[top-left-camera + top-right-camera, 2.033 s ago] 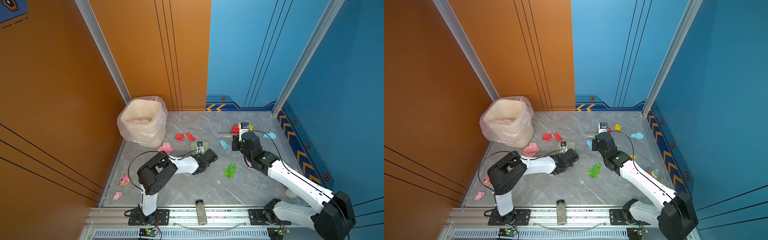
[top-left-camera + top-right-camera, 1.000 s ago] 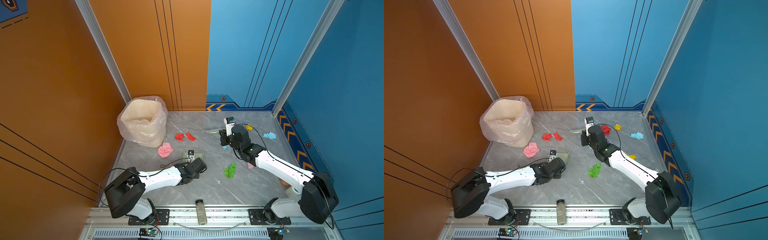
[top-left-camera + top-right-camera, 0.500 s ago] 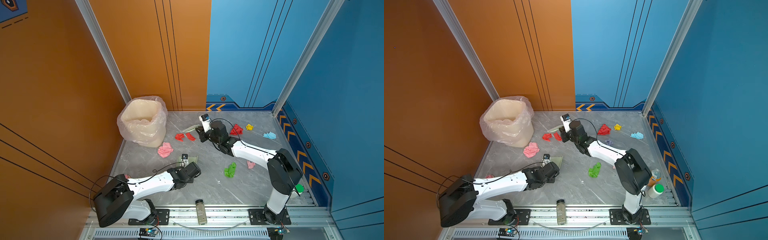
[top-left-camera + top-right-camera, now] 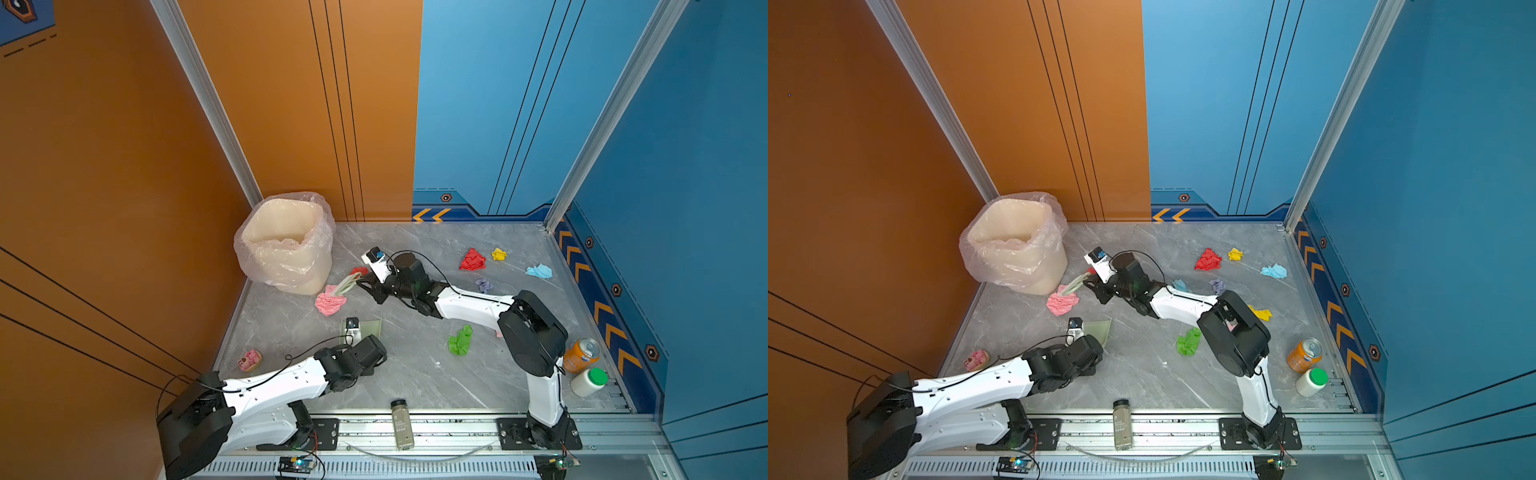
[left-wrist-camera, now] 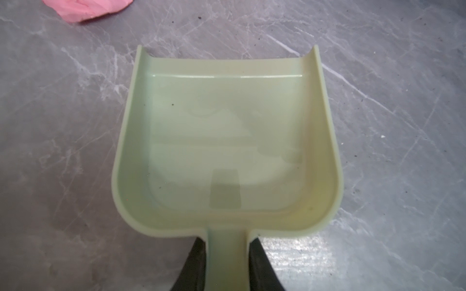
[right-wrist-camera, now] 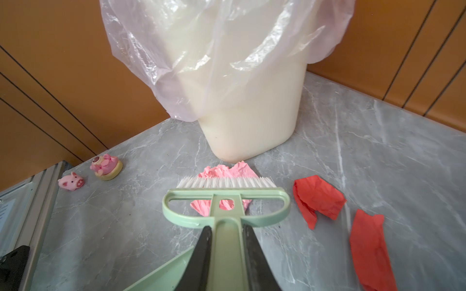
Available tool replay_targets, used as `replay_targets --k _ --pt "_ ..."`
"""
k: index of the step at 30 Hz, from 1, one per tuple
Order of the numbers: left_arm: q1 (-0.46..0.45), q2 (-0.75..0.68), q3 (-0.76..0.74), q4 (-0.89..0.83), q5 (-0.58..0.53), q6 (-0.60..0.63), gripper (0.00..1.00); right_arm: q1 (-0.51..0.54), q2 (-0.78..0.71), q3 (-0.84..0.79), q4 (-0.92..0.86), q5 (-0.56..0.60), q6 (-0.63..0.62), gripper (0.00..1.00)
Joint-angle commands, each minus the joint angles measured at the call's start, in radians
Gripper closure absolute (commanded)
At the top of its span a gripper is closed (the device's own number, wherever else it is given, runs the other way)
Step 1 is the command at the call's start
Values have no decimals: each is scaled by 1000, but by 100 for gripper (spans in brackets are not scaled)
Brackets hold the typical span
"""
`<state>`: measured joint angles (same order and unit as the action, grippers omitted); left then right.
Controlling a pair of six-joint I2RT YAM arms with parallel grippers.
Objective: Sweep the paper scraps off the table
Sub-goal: 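Sweep the pink paper with the brush toward the dustpan held by the left gripper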
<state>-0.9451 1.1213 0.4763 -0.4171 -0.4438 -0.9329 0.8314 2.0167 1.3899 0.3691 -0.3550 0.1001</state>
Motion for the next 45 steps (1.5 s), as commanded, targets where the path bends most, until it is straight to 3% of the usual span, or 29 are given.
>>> replay_targets --k 1,9,16,33,45 --pt "-15 -7 -18 -42 -19 -25 100 33 47 62 25 -6 -8 100" --pt "-19 -3 -34 -42 -15 -43 100 69 158 142 -18 28 -2 100" --pt "-20 -8 -37 -41 -20 -46 100 48 149 110 -78 51 -7 100" --pt "-18 -12 -32 -60 -30 -40 100 5 -164 -260 -125 84 -32 100" --pt "-11 -29 -27 -84 -34 -10 100 -1 -372 -320 -270 83 4 100"
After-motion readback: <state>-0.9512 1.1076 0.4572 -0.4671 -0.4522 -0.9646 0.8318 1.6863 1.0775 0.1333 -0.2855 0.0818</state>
